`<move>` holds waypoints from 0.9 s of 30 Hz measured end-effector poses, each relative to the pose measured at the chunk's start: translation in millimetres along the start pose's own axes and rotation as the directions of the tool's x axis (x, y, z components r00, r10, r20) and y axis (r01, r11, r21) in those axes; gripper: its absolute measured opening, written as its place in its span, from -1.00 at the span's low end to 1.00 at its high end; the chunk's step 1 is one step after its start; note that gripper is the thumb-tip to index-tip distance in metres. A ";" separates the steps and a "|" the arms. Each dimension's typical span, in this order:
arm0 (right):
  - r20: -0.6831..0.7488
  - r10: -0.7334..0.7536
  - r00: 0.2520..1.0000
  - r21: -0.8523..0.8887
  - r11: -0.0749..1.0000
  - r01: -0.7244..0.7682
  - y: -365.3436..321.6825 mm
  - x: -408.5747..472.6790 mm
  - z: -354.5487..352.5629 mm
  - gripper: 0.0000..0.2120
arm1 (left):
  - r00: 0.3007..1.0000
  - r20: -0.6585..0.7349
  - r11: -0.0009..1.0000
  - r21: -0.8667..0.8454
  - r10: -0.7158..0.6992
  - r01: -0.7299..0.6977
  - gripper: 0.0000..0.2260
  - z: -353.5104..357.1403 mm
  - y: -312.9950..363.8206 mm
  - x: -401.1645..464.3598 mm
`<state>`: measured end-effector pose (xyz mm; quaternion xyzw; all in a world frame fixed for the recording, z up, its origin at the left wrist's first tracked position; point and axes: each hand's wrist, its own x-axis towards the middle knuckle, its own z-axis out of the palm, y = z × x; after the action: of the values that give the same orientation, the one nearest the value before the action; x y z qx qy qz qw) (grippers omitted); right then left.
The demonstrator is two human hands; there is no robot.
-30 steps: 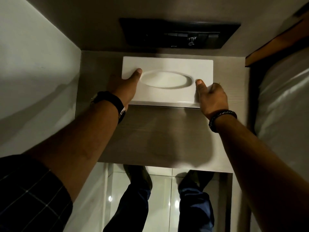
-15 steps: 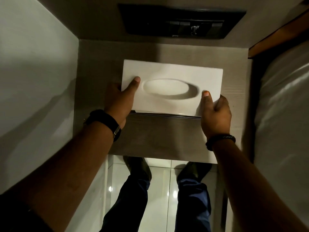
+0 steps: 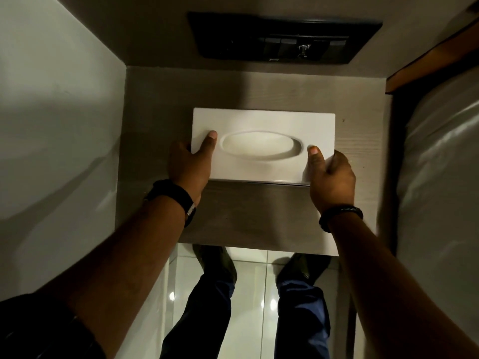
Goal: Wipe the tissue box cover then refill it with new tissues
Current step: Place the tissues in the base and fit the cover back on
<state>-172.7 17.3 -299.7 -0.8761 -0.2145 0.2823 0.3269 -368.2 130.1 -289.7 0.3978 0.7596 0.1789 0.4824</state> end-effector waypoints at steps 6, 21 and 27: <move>0.017 -0.023 1.000 -0.099 0.995 0.025 -1.1 1.6 1.4 -0.49 | 0.998 -0.021 0.994 0.092 0.059 -0.057 -0.54 2.4 -4.0 1.7; 0.032 0.042 0.999 -0.184 0.982 -0.035 -0.1 -1.6 -2.2 -0.40 | 0.995 -0.007 0.984 0.150 0.103 -0.101 -0.51 -1.7 -14.0 -1.3; 0.012 0.032 0.999 -0.139 0.990 -0.030 5.4 -5.4 -8.5 -0.50 | 0.999 0.031 0.997 0.075 0.019 -0.021 -0.52 -7.0 -11.5 -4.2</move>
<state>-170.3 6.6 -296.2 -0.8979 -0.2222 0.2778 0.2591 -378.4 120.4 -291.5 0.4261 0.7543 0.1488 0.4767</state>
